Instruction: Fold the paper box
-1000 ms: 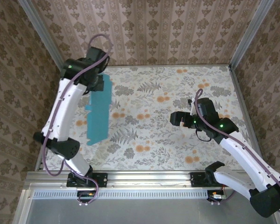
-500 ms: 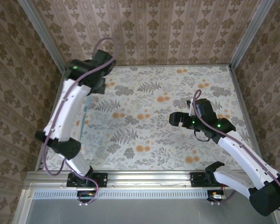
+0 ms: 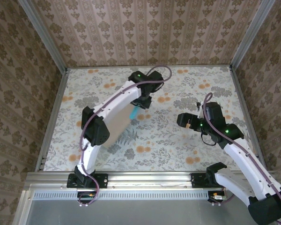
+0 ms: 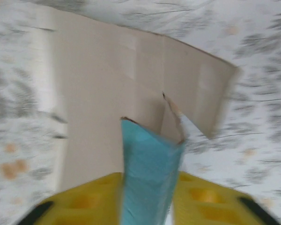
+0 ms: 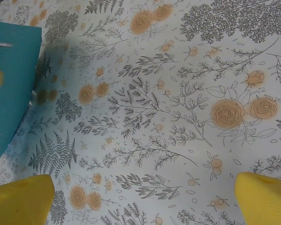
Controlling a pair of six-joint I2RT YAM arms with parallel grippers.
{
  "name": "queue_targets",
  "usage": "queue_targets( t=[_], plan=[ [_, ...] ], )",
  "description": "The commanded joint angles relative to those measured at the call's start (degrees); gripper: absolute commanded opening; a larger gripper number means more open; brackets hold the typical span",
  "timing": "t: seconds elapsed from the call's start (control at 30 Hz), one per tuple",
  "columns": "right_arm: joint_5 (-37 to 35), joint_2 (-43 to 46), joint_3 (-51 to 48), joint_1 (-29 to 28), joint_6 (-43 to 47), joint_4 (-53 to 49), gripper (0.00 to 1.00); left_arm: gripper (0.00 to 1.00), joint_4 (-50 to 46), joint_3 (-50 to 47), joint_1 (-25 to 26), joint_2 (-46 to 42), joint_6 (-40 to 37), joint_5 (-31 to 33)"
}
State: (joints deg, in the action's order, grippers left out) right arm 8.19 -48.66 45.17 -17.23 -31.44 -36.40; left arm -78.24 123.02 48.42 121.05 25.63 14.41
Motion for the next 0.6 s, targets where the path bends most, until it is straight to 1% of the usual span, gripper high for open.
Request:
queue_targets(
  t=[0.0,0.07,0.1,0.17,0.27,0.3,0.37,0.43,0.5,0.57],
  plan=[
    [2.1,0.6,-1.1,0.3,0.8,-1.6,1.00,0.46,10.7,-1.4,-0.9,-3.4,2.5,-14.2],
    [2.9,0.5,-1.5,0.3,0.8,-0.8,1.00,0.56,16.6,-6.1,-2.6,-6.8,3.0,-19.9],
    [3.3,0.4,-1.7,0.4,0.7,-0.3,1.00,0.58,20.3,-9.9,-3.9,-9.2,3.5,-22.6],
    [5.2,-0.3,-2.3,0.2,0.4,1.2,1.00,0.60,27.3,-17.9,-6.7,-14.4,4.3,-27.6],
    [7.6,-2.0,-3.1,-0.4,-0.6,4.7,1.00,0.62,38.5,-32.0,-12.3,-22.7,4.4,-35.7],
    [7.3,-2.9,-3.1,-1.0,-1.1,5.3,1.00,0.63,40.5,-36.0,-14.2,-25.2,4.1,-36.6],
    [5.1,-5.0,-2.5,-2.9,-2.8,6.5,1.00,0.63,42.1,-41.8,-18.0,-29.0,2.5,-37.6],
    [1.9,-7.8,-1.5,-5.4,-5.5,7.8,0.96,0.63,43.4,-46.9,-21.6,-32.3,1.0,-39.0],
    [-1.5,-11.3,-0.3,-9.0,-8.9,9.9,0.89,0.63,46.5,-52.1,-25.9,-35.7,-0.3,-41.8],
    [-4.6,-14.6,0.8,-12.0,-12.3,11.7,0.83,0.63,49.6,-56.4,-28.2,-39.2,-1.4,-43.6]
  ],
)
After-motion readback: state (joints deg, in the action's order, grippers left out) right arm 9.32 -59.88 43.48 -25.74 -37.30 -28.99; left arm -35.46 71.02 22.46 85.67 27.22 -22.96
